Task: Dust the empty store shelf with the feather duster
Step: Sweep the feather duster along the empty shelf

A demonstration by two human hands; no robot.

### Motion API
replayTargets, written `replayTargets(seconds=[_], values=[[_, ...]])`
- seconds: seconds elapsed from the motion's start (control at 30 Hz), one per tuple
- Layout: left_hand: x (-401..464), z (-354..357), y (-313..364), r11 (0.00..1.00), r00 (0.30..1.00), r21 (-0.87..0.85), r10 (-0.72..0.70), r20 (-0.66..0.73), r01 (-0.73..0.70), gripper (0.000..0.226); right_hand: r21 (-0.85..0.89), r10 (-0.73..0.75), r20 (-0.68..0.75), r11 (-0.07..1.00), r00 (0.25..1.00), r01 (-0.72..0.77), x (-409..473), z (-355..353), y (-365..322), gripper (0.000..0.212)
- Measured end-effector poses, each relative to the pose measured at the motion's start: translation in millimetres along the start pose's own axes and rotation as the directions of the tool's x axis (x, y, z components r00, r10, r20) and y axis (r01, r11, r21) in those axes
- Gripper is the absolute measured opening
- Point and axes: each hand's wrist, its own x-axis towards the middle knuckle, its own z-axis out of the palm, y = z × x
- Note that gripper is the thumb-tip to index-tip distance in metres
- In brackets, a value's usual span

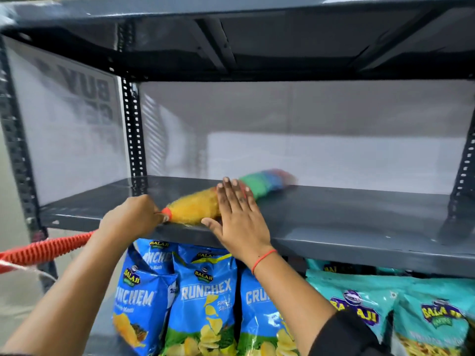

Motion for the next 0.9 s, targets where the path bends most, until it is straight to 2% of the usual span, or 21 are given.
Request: replayTargets(seconds=[0.1, 0.2, 0.27, 0.33, 0.43, 0.5, 0.57, 0.63, 0.7, 0.8, 0.9], values=[[-6.4, -15.9, -20.8, 0.996, 0.991, 0.01, -0.086, -0.104, 0.088, 0.029, -0.053, 0.024, 0.009, 0.998, 1.0, -0.024, 3.6, 5.6, -2.6, 0.079], [-18.8, -18.0, -18.1, 0.998, 0.985, -0.018, -0.055, -0.163, 0.053, 0.04, -0.054, 0.031, 0.011, 0.998, 0.999, -0.031, 4.2, 6.2, -3.8, 0.081], [-26.5, -12.0, -9.7, 0.999, 0.989, -0.042, -0.032, -0.147, 0.026, 0.052, -0.048, 0.03, 0.011, 0.998, 0.999, -0.029, 4.4, 5.8, -4.7, 0.082], [-29.0, -6.2, -9.5, 0.997, 0.995, -0.07, -0.046, -0.087, 0.04, 0.055, -0.038, 0.02, 0.025, 0.999, 0.999, -0.019, 4.1, 6.1, -4.5, 0.082], [-26.2, -13.2, -24.7, 0.992, 0.99, -0.015, -0.124, -0.075, 0.123, 0.041, -0.056, 0.018, 0.041, 0.998, 0.999, -0.016, 4.7, 6.7, -4.0, 0.084], [-24.5, -24.6, -36.5, 0.978, 0.966, 0.053, -0.19, -0.174, 0.201, 0.032, -0.067, 0.017, 0.04, 0.998, 0.999, -0.015, 4.8, 6.5, -4.2, 0.085], [-23.4, -33.3, -43.0, 0.963, 0.939, 0.063, -0.239, -0.246, 0.262, 0.034, -0.058, 0.021, 0.04, 0.998, 0.999, -0.019, 4.2, 6.8, -4.7, 0.082], [-25.9, -34.9, -43.0, 0.967, 0.935, 0.046, -0.229, -0.272, 0.25, 0.037, -0.04, 0.01, 0.036, 0.999, 0.999, -0.008, 6.1, 7.4, -7.8, 0.078], [-29.7, -28.7, -42.7, 0.976, 0.95, 0.045, -0.196, -0.245, 0.213, 0.038, -0.031, -0.061, 0.037, 0.998, 0.997, 0.063, 11.7, 9.1, -17.3, 0.078], [-31.7, -18.8, -48.9, 0.976, 0.97, 0.044, -0.205, -0.131, 0.212, 0.039, -0.036, -0.178, 0.053, 0.983, 0.983, 0.18, 23.8, 14.3, -36.7, 0.078], [-29.3, -26.0, -61.6, 0.952, 0.942, 0.089, -0.271, -0.195, 0.293, 0.034, -0.025, -0.183, 0.084, 0.982, 0.98, 0.185, 32.5, 20.4, -46.2, 0.078]])
